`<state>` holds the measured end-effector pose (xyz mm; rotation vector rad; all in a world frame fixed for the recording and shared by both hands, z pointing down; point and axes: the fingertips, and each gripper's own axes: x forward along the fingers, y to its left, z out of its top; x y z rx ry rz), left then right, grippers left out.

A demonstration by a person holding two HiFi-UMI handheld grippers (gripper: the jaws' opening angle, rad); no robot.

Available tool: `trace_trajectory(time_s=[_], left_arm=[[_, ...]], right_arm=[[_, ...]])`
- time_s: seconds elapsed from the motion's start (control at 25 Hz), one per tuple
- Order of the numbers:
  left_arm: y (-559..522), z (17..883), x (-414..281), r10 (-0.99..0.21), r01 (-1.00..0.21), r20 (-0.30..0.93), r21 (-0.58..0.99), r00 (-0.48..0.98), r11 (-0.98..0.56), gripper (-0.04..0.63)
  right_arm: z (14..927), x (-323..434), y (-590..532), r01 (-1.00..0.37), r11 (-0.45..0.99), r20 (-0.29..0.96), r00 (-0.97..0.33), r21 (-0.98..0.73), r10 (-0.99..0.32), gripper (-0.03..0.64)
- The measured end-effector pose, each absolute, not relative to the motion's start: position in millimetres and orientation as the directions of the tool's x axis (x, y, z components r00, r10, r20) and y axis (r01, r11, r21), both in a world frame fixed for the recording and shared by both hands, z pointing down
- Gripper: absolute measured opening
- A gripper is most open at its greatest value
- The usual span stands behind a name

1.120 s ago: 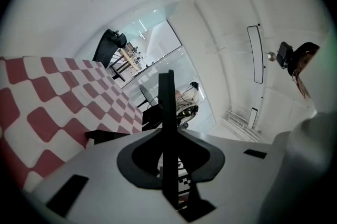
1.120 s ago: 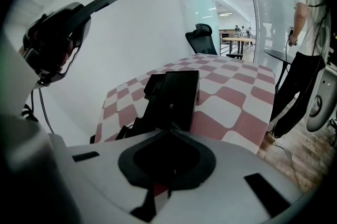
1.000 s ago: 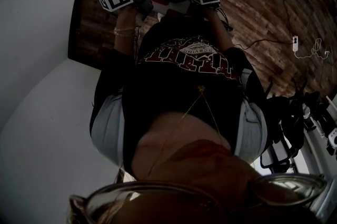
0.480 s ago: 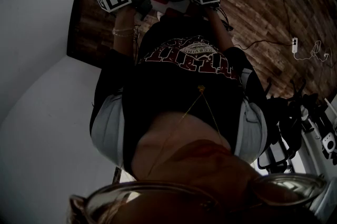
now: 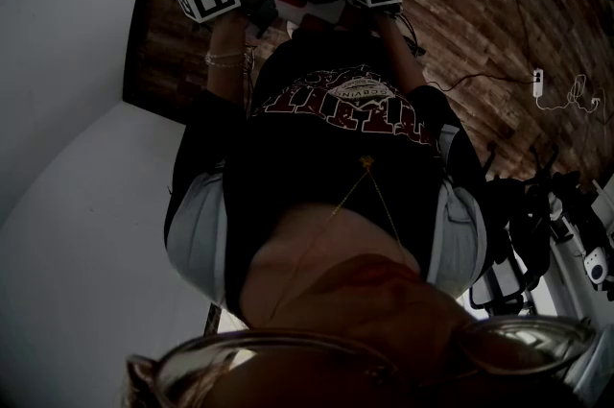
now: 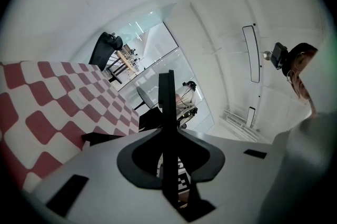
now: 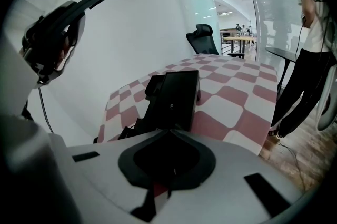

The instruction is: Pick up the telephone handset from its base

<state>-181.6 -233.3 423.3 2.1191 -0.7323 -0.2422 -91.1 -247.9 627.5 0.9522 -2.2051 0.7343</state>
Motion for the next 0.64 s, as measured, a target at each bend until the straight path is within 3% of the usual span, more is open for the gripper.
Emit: trace_trajectory(time_s=[0.64], left_arm=[[-233.8, 431.8, -182.9, -0.562, -0.403, 0.095, 0.795, 0.822, -0.454, 0.08]], right_arm=[[630.0, -93.4, -250.8, -0.775, 0.581, 0.719, -0.55, -0.248, -0.426, 0.018]])
